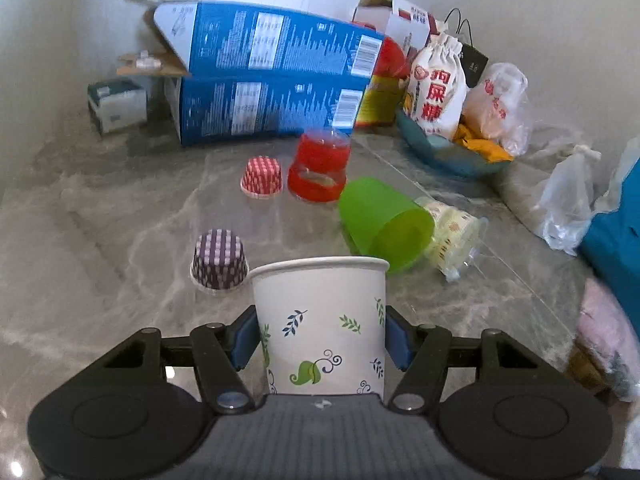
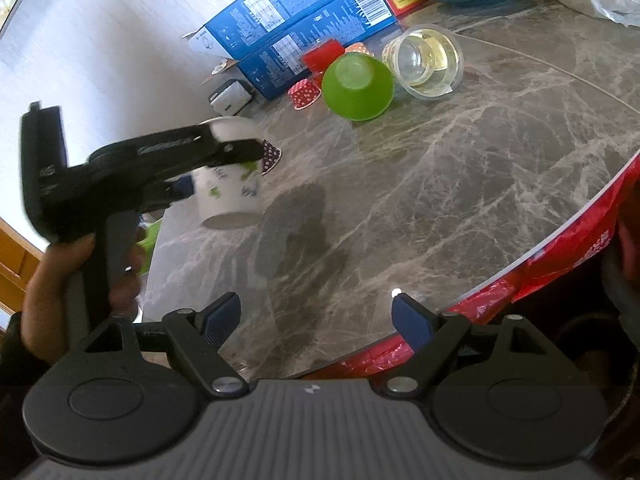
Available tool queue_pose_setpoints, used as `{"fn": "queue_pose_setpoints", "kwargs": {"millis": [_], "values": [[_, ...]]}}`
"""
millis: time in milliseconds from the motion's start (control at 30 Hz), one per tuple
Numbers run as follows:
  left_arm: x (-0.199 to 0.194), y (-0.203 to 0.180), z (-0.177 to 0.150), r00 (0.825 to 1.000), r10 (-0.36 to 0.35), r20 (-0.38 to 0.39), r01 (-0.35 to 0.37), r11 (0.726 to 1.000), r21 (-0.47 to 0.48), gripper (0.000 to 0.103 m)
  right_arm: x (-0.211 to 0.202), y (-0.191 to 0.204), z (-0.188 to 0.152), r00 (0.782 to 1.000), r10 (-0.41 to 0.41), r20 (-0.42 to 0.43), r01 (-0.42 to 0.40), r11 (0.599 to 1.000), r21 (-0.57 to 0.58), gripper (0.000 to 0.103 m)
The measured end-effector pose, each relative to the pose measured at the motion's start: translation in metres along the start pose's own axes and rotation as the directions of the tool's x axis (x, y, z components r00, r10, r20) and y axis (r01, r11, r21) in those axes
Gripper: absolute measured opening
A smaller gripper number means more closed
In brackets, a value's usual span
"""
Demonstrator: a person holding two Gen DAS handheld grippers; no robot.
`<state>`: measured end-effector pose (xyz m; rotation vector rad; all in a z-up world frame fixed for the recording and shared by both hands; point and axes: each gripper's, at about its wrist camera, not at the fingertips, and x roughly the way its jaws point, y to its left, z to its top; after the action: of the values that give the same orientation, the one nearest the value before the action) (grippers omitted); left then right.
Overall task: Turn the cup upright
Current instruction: 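Turn the white paper cup upright with the left gripper and lower it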
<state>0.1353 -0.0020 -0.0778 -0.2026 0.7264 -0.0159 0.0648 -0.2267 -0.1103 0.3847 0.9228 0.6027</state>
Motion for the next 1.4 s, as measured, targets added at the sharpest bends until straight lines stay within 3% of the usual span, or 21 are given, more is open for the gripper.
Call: {"fn": "queue_pose_setpoints", "kwargs": {"millis": [267,400,600,933,1200,1333,1400], "values": [[-0.011,-0.013,-0.043,0.983,0.041,0.178,-0.050,0.998,0.046,0.064,-0.003,-0.011,-0.014,0.999,-0.026,0.036,0.026,0.999,0.020,0.084],[-0.023,-0.021,-0.066,0.975,0.077,0.208,-0.094,0.993,0.070,0.064,-0.002,-0.017,-0.024,0.999,-0.029,0.041,0.028,0.999,0.029,0.084],[-0.040,-0.022,-0.088,0.966,0.069,0.247,-0.082,0.996,0.044,0.064,-0.002,-0.023,-0.038,0.998,-0.032,0.055,0.029,0.999,0.042,0.084],[-0.066,-0.027,-0.129,0.925,0.094,0.368,-0.136,0.987,0.090,0.068,-0.005,-0.029,-0.056,0.998,-0.026,0.060,0.022,0.998,0.055,0.084],[-0.076,-0.025,-0.140,0.930,0.071,0.360,-0.119,0.986,0.114,0.069,-0.004,-0.025,-0.061,0.997,-0.042,0.058,0.040,0.998,0.042,0.084],[-0.079,-0.021,-0.142,0.936,0.054,0.349,-0.101,0.988,0.117,0.083,-0.003,-0.022,-0.063,0.997,-0.051,0.049,0.050,0.998,0.034,0.084],[-0.081,-0.017,-0.143,0.936,0.030,0.351,-0.077,0.990,0.121,0.086,-0.003,-0.019,-0.064,0.997,-0.053,0.051,0.052,0.998,0.027,0.084]]}}
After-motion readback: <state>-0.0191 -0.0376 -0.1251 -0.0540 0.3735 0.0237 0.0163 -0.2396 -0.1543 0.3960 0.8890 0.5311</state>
